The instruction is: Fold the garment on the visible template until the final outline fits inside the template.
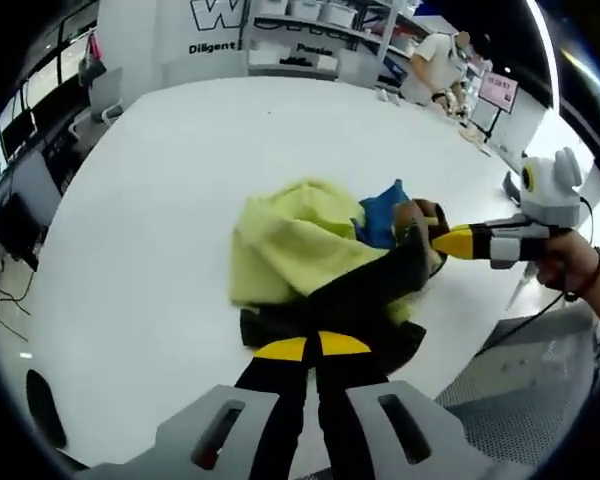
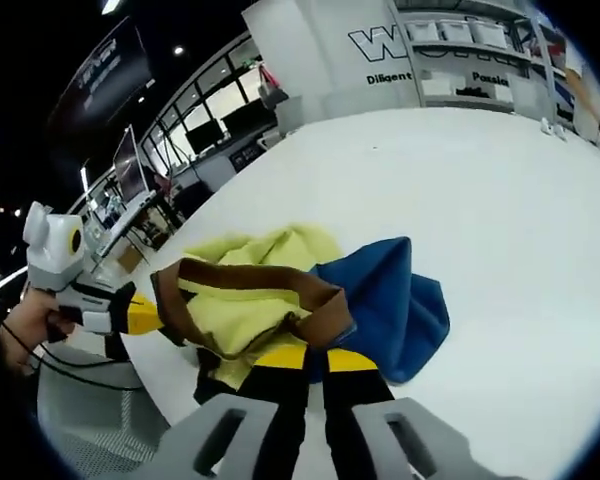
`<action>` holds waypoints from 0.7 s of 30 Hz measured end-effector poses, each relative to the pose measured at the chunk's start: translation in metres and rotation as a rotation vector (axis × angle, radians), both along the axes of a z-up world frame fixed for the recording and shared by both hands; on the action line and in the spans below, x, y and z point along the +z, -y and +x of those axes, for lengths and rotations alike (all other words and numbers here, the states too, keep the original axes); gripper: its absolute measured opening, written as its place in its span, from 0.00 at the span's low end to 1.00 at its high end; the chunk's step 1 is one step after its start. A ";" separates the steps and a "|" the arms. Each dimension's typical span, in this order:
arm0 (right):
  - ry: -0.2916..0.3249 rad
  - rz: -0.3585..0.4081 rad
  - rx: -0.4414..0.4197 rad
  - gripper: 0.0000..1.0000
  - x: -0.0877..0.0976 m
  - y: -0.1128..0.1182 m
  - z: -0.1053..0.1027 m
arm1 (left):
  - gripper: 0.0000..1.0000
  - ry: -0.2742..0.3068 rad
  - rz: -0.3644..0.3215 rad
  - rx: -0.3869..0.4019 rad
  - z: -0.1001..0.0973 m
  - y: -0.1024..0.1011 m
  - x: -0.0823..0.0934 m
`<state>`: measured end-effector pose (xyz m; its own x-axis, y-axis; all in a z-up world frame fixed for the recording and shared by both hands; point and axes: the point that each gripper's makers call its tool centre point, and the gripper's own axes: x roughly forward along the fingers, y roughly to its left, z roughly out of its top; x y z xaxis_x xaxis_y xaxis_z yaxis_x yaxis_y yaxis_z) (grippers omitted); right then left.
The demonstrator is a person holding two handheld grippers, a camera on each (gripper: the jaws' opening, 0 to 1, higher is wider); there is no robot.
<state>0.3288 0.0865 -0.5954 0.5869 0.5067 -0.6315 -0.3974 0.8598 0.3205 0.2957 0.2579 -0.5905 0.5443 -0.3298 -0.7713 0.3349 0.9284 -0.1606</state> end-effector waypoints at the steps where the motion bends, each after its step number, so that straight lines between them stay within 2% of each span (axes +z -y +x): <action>1: 0.008 -0.001 -0.001 0.00 0.003 0.000 0.000 | 0.02 0.009 0.004 -0.002 0.000 0.000 0.004; 2: 0.017 -0.001 -0.004 0.00 0.007 0.001 0.000 | 0.02 0.030 0.002 -0.016 0.001 0.001 0.009; 7: 0.027 -0.007 -0.006 0.00 0.019 0.002 0.000 | 0.02 0.061 -0.016 0.019 0.002 -0.004 0.023; 9: 0.053 -0.015 0.001 0.00 0.026 0.001 -0.001 | 0.02 0.074 -0.024 0.029 0.002 -0.007 0.028; 21: 0.139 -0.077 0.033 0.00 0.052 0.001 0.001 | 0.02 0.114 -0.025 0.031 0.001 -0.015 0.057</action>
